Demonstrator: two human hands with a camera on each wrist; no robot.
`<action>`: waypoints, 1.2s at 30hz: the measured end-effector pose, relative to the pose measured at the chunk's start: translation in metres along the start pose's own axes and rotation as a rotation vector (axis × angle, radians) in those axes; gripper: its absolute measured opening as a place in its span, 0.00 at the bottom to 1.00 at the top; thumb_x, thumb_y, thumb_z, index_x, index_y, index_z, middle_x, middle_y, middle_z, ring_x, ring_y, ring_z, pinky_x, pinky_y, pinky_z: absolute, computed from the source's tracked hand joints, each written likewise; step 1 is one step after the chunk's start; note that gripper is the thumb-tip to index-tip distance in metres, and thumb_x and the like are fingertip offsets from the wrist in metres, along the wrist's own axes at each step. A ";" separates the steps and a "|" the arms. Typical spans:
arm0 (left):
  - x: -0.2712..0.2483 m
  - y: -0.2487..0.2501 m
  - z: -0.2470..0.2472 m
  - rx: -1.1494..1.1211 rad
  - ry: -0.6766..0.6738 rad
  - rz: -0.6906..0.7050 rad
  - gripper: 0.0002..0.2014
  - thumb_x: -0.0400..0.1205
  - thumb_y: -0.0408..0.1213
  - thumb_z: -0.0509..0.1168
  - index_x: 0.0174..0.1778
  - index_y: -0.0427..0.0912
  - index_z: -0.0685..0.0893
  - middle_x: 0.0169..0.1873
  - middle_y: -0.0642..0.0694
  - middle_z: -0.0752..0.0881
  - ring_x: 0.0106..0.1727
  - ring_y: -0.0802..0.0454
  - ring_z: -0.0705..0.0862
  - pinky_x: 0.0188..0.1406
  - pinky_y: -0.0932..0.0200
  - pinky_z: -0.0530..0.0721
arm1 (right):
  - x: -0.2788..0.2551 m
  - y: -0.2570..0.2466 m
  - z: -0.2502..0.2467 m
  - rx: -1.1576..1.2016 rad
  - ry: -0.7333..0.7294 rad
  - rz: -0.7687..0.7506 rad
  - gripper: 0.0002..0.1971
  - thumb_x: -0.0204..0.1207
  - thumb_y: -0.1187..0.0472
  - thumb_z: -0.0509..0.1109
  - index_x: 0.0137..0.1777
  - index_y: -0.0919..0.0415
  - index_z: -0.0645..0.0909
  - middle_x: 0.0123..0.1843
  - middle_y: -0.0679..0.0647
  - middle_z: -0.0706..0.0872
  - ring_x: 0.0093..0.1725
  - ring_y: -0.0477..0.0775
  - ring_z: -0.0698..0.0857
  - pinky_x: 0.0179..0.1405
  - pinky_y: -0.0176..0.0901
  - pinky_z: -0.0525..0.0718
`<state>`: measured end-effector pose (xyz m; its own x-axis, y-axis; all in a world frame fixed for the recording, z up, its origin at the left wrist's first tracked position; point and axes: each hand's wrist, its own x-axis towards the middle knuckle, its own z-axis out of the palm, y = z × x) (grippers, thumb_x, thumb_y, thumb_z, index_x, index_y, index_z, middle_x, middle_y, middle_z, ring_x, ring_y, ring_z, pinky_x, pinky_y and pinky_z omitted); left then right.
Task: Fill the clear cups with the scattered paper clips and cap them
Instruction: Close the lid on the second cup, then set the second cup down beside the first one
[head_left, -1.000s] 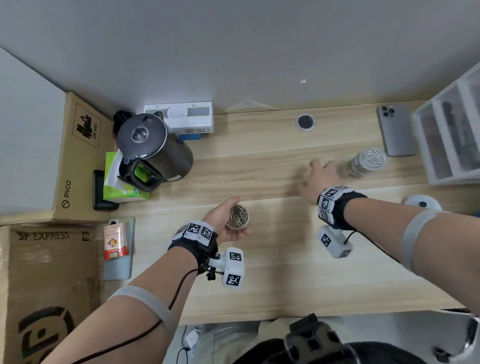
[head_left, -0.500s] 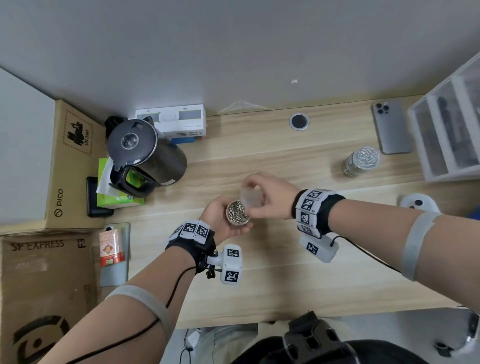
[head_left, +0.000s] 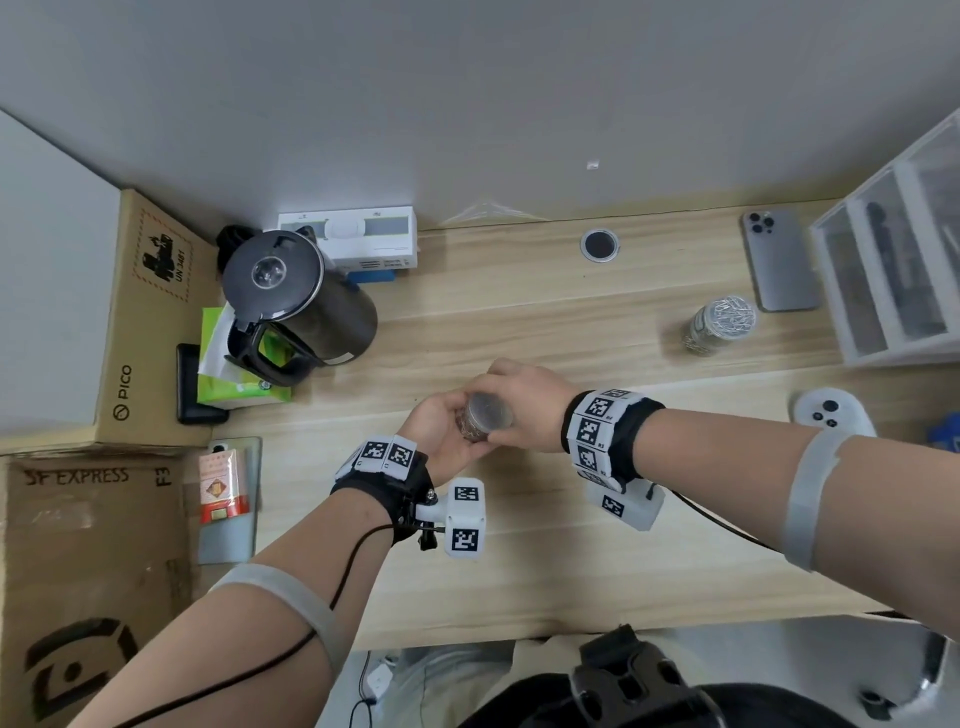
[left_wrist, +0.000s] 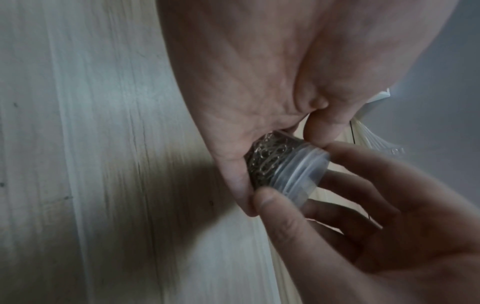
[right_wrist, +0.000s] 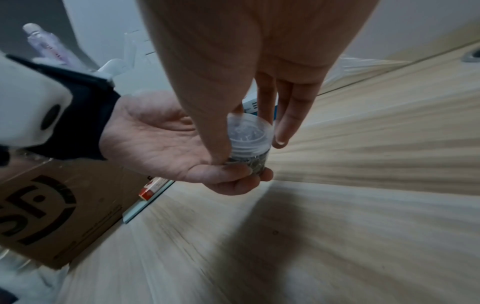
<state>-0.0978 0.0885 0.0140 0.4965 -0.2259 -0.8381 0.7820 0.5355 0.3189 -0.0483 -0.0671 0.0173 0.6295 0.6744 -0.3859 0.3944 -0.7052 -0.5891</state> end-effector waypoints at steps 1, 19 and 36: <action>0.000 0.000 -0.001 0.002 0.008 0.006 0.18 0.89 0.35 0.52 0.69 0.31 0.80 0.54 0.35 0.90 0.54 0.42 0.89 0.52 0.49 0.90 | -0.001 0.001 0.001 0.014 0.001 -0.014 0.31 0.69 0.54 0.77 0.74 0.49 0.74 0.61 0.53 0.78 0.57 0.55 0.80 0.58 0.49 0.80; 0.006 -0.002 0.029 0.096 0.019 -0.043 0.20 0.86 0.34 0.54 0.69 0.30 0.82 0.58 0.34 0.87 0.52 0.43 0.89 0.46 0.51 0.91 | -0.016 0.004 -0.009 -0.135 0.015 0.307 0.27 0.67 0.29 0.62 0.40 0.56 0.76 0.33 0.50 0.81 0.35 0.57 0.83 0.34 0.47 0.82; 0.011 0.012 0.005 0.217 0.220 -0.027 0.24 0.86 0.52 0.61 0.66 0.34 0.78 0.54 0.28 0.86 0.52 0.32 0.87 0.61 0.38 0.87 | -0.029 0.137 -0.083 -0.810 -0.178 0.531 0.26 0.68 0.45 0.71 0.65 0.52 0.73 0.64 0.53 0.80 0.68 0.58 0.74 0.76 0.68 0.61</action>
<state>-0.0811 0.0888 0.0107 0.3998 -0.0437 -0.9156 0.8678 0.3398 0.3627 0.0432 -0.2011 0.0065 0.7735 0.2028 -0.6005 0.4711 -0.8177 0.3307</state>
